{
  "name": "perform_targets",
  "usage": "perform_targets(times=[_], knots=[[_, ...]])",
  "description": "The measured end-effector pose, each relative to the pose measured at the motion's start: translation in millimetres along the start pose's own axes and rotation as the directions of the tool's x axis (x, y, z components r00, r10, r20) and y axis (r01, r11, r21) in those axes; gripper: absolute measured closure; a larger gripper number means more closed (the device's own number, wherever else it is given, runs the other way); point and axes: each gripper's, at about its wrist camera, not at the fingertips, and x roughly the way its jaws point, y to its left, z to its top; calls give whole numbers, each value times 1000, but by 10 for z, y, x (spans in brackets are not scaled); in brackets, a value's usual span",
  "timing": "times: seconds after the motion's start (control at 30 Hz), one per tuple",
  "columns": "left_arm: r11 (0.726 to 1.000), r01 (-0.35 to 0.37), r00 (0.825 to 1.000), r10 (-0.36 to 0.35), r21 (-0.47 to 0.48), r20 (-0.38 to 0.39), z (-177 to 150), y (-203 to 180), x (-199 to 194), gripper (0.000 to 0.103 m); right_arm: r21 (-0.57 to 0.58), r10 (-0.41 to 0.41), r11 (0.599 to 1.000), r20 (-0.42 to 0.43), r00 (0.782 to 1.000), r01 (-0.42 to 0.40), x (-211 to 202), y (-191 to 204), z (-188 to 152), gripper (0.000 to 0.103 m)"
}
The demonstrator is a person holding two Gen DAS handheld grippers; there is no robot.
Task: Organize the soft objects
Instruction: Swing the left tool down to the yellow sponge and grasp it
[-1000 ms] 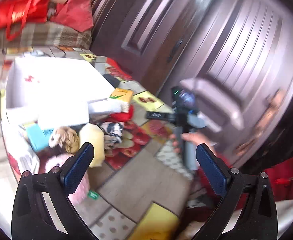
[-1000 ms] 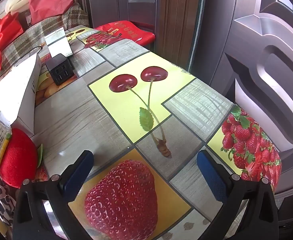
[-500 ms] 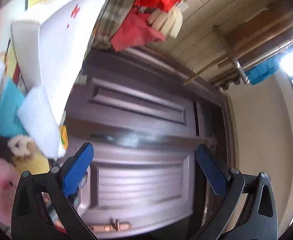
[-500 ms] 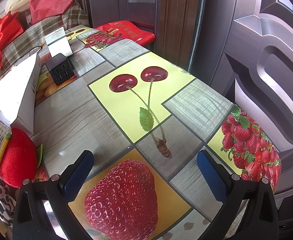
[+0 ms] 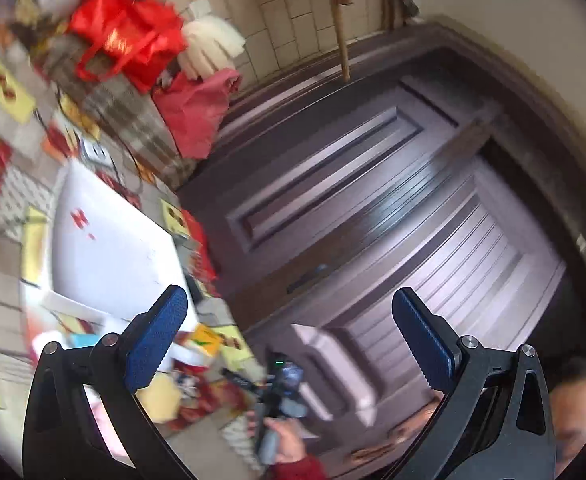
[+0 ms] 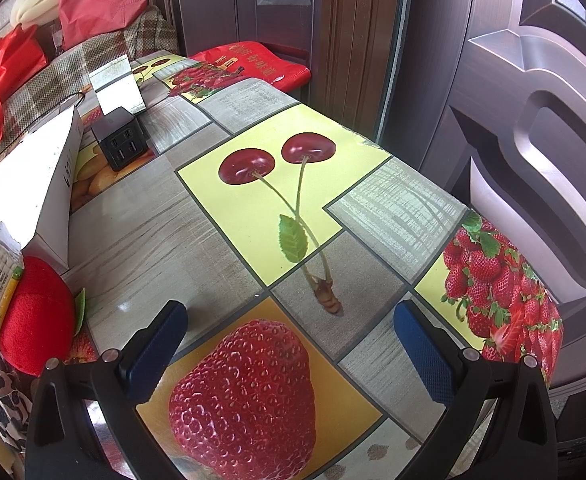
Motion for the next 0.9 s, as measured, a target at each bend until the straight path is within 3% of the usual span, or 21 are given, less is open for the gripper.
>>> perform_targets(times=[0.07,0.1,0.13,0.2,0.27,0.33,0.43,0.5,0.6,0.67,0.73,0.8,0.83,0.9], knots=[[971,-169,986,168,170,21,-110,-170,-296,0,-1,-1,1000,0,1000,1,0,-1,-1,0],[934,-269,963,268,236,34,-218,-191,-444,0,-1,0,1000,0,1000,0,0,-1,-1,0],[889,-356,932,359,290,43,-341,-150,-595,0,-1,0,1000,0,1000,0,-1,-4,-1,0],[795,-470,856,516,383,-21,-554,36,-702,0,-3,1,1000,0,1000,-1,-1,-3,-2,0],[754,-483,793,592,445,-143,-772,302,-767,0,-8,2,1000,-1,1000,-2,-2,7,-2,0],[740,-470,746,624,481,-232,-980,539,-843,0,-15,5,1000,-1,1000,-5,-3,18,-4,0],[673,-483,661,700,560,-271,-1248,829,-902,0,-20,12,1000,0,1000,-12,-1,33,-3,0],[653,-499,616,730,570,-296,-1297,986,-859,0,-25,45,999,7,999,-45,-18,34,-5,0],[630,-508,562,759,587,-328,-1213,1221,-672,1,-29,212,977,53,976,-211,-125,-15,-27,0],[607,-483,533,775,631,-338,-1222,1231,-564,4,-27,351,936,94,932,-350,-218,-84,-62,0],[584,-457,503,792,671,-347,-1261,1251,-425,6,-63,477,879,154,865,-473,-352,-126,-106,0],[563,-433,489,803,704,-341,-1296,1226,-310,11,-136,563,827,201,802,-546,-500,-108,-145,0],[562,-423,490,802,710,-343,-1299,1210,-262,13,-184,579,815,210,788,-549,-569,-52,-166,0],[568,-403,497,794,717,-350,-1299,1172,-158,27,-297,581,803,195,790,-516,-668,120,-216,0]])
